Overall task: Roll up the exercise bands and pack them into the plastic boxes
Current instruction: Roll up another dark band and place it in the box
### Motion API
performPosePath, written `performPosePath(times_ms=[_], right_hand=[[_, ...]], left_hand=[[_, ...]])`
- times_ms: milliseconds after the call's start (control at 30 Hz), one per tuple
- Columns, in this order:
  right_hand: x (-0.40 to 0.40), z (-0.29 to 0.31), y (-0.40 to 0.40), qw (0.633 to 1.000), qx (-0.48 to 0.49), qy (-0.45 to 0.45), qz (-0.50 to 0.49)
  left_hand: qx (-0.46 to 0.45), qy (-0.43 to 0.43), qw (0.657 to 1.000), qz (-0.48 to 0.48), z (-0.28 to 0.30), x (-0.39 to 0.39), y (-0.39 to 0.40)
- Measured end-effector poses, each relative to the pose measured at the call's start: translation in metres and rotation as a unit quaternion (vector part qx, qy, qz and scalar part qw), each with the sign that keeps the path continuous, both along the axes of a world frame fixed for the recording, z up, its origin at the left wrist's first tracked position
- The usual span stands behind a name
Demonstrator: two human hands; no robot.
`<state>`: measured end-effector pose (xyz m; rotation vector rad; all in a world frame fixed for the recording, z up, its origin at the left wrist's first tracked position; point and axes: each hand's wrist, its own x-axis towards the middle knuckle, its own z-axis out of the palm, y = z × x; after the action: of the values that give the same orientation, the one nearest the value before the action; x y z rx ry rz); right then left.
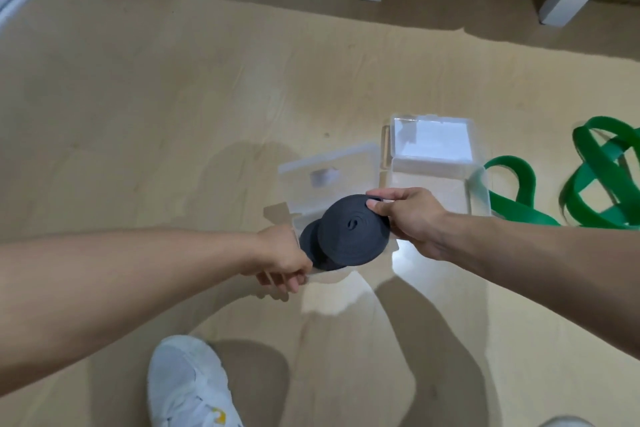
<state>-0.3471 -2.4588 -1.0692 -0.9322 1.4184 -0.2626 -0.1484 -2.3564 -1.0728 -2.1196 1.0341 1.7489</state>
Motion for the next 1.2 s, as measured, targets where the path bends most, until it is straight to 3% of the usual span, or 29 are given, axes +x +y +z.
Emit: performPosePath(times_ms=[100, 167, 233, 333, 467, 600, 667, 867, 967, 1100, 1200], right_hand=[[0.007, -0.013, 0.012, 1.0, -0.002, 0.028, -0.002], [0.009, -0.02, 0.018, 0.999, -0.008, 0.044, -0.027], [0.009, -0.026, 0.021, 0.996, -0.012, 0.056, -0.067], [0.011, -0.028, 0.025, 0.993, -0.006, 0.054, -0.101], [0.015, -0.028, 0.03, 0.993, -0.013, 0.064, -0.104], [0.011, -0.027, 0.031, 0.995, -0.02, 0.061, -0.077], [0.008, -0.028, 0.031, 0.997, -0.024, 0.065, -0.036], [0.0, -0.012, 0.028, 0.987, 0.005, 0.048, 0.152], [-0.001, -0.003, 0.025, 0.955, 0.008, 0.073, 0.288], [0.008, -0.004, 0.024, 0.912, -0.046, 0.157, 0.376], [0.015, 0.002, 0.017, 0.852, -0.068, 0.221, 0.469]], left_hand=[[-0.124, -0.079, 0.974, -0.17, 0.008, -0.003, 0.006], [-0.264, -0.166, 0.91, -0.271, 0.012, -0.003, 0.009], [-0.364, -0.171, 0.869, -0.289, 0.014, 0.0, 0.012], [-0.437, -0.113, 0.858, -0.247, 0.004, 0.006, 0.013], [-0.408, -0.092, 0.872, -0.253, -0.008, 0.001, 0.004], [-0.392, -0.115, 0.836, -0.365, -0.014, 0.003, -0.003], [-0.386, -0.111, 0.816, -0.416, -0.016, 0.003, -0.002], [-0.343, -0.123, 0.818, -0.445, -0.021, -0.003, 0.003], [-0.321, -0.122, 0.826, -0.447, -0.022, -0.003, 0.003], [-0.309, -0.133, 0.817, -0.469, -0.02, -0.004, 0.001], [-0.306, -0.146, 0.809, -0.48, -0.022, -0.004, -0.001]])
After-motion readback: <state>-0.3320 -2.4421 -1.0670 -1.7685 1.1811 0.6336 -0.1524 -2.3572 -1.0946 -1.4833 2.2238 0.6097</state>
